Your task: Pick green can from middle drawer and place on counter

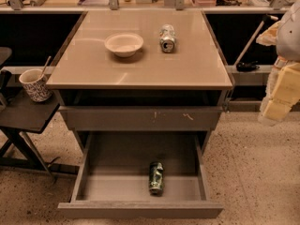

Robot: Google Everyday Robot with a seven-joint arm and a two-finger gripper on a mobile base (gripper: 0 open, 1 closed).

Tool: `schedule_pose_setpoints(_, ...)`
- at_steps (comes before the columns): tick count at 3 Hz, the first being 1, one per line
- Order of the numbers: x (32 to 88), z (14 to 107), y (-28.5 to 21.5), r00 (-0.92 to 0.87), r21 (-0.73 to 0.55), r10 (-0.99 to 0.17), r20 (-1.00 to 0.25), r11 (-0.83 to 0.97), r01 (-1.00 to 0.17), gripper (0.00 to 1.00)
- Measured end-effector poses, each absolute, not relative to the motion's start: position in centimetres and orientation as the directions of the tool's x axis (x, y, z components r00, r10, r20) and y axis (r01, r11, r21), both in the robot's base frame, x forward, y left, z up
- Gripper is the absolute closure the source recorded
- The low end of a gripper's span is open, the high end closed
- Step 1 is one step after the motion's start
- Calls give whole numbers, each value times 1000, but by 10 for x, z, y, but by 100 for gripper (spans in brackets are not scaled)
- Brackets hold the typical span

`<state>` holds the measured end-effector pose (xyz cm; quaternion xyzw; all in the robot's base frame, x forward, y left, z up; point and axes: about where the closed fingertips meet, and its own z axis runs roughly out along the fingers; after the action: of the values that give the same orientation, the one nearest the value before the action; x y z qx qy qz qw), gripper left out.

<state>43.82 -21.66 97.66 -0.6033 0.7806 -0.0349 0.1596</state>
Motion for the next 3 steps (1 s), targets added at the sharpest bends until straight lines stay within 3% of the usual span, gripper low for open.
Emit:
schedule_pose_setpoints(2,431,986,-197,-160,-241,-955,-248,221,-945,0)
schedule_pose_setpoints(3,422,955,-156,-146,-165,-915,-375,221,-961,0)
